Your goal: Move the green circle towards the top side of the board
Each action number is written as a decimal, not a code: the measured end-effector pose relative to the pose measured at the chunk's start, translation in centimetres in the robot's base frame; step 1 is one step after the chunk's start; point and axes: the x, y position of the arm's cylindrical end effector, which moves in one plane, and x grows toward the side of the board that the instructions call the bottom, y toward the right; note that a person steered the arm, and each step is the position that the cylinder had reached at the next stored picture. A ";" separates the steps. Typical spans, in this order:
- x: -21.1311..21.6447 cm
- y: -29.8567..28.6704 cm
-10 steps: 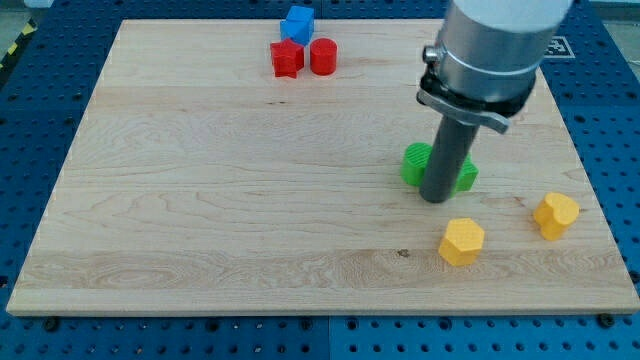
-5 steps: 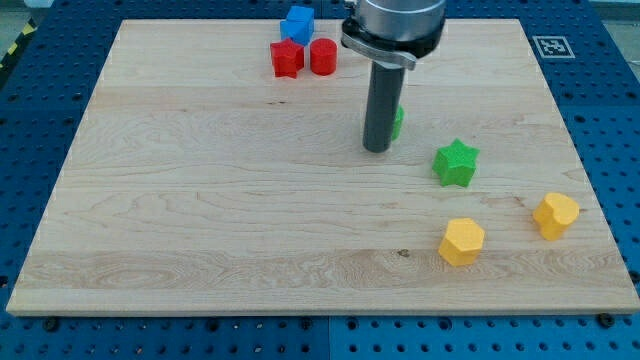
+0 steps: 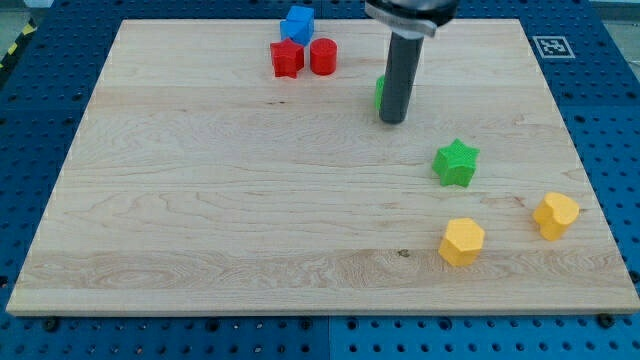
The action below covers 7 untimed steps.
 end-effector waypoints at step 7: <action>-7.3 0.1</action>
